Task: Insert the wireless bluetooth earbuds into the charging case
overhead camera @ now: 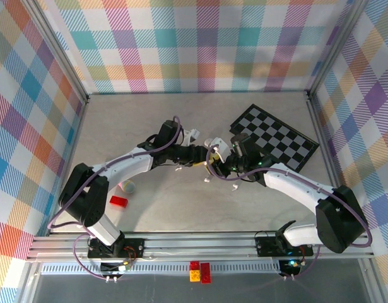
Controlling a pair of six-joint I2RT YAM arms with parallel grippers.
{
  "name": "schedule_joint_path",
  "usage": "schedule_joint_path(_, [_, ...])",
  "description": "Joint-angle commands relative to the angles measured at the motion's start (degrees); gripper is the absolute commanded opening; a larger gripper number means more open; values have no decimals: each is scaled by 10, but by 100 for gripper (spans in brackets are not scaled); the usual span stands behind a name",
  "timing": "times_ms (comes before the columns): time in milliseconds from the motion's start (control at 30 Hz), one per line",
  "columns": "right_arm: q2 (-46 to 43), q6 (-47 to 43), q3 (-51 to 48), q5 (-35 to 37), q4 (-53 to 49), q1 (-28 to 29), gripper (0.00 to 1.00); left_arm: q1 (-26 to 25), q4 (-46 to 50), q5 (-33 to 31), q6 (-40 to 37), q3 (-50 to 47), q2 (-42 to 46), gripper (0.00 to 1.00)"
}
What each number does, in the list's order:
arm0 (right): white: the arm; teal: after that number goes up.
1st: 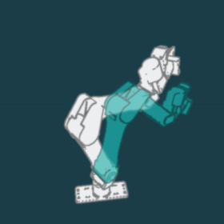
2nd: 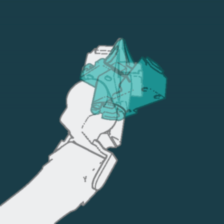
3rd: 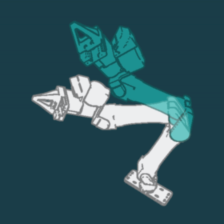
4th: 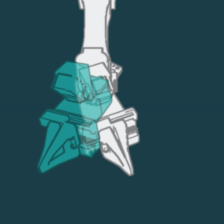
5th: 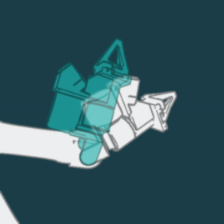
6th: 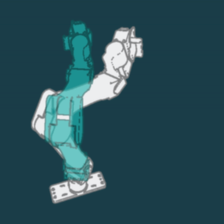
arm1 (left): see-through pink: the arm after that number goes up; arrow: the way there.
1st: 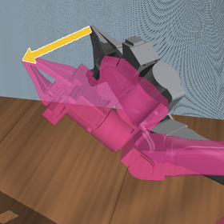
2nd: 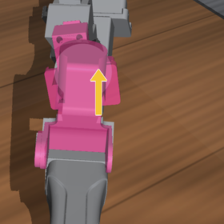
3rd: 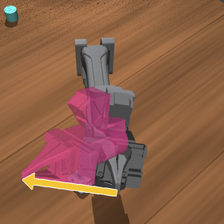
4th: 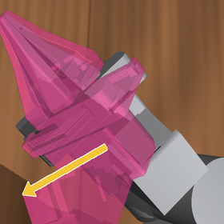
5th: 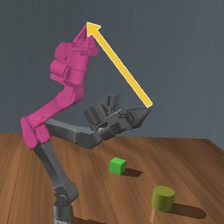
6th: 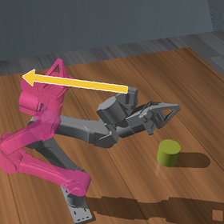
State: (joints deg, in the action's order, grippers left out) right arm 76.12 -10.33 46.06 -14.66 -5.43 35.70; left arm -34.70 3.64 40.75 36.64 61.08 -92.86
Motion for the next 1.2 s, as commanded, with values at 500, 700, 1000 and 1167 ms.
schedule_joint_path(500, [-108,105,-54,-199,100,-64,68,13,-218,-20,-65,-80,114,5])
schedule_joint_path(700, [-127,328,-88,-378,290,-143,69,14,-522,27,-46,-170,155,5])
schedule_joint_path(1000, [-102,510,-85,-426,508,-147,56,13,-802,59,74,-193,100,5])
schedule_joint_path(1167, [-75,540,-56,-423,529,-145,43,4,-800,79,84,-172,82,5])
